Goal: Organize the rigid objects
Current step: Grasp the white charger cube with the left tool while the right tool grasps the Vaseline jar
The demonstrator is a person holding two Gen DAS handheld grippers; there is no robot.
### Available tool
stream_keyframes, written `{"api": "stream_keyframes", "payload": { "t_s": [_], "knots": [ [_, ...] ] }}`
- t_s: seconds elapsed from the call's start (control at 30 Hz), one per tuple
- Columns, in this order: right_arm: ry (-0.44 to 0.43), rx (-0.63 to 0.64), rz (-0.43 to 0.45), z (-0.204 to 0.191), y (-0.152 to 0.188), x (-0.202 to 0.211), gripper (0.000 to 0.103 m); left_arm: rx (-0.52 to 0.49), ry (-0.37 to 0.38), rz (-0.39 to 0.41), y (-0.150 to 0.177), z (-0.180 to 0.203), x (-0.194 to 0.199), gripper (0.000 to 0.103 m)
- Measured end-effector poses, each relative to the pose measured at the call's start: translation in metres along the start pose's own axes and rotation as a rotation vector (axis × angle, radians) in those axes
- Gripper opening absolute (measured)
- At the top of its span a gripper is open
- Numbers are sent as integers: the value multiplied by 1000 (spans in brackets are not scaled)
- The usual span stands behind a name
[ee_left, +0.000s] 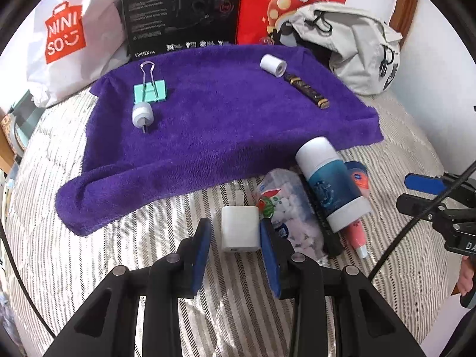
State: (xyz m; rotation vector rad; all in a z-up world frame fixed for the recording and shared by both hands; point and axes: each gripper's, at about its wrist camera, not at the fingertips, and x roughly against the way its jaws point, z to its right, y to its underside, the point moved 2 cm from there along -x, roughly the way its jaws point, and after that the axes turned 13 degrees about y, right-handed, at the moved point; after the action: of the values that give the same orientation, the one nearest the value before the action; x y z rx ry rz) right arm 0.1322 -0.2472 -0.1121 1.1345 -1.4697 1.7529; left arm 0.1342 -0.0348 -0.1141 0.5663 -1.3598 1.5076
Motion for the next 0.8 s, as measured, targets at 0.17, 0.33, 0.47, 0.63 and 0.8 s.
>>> {"api": "stream_keyframes", "payload": {
  "t_s": [0.17, 0.33, 0.47, 0.63, 0.8],
  "knots": [
    [-3, -1, 4, -2, -2, -3, 53, -10, -5, -5, -1, -3, -9, 31],
    [-3, -15, 7, -3, -10, -13, 53, -36, 1, 3, 0, -1, -11, 26],
    [16, 39, 2, -12, -14, -23, 53, -36, 5, 4, -1, 0, -11, 26],
    [15, 111, -17, -22, -14, -37, 54, -38, 16, -3, -1, -1, -10, 26],
    [29, 161, 19, -29, -19, -42, 58, -37, 15, 0, -1, -2, -10, 26]
  ]
}}
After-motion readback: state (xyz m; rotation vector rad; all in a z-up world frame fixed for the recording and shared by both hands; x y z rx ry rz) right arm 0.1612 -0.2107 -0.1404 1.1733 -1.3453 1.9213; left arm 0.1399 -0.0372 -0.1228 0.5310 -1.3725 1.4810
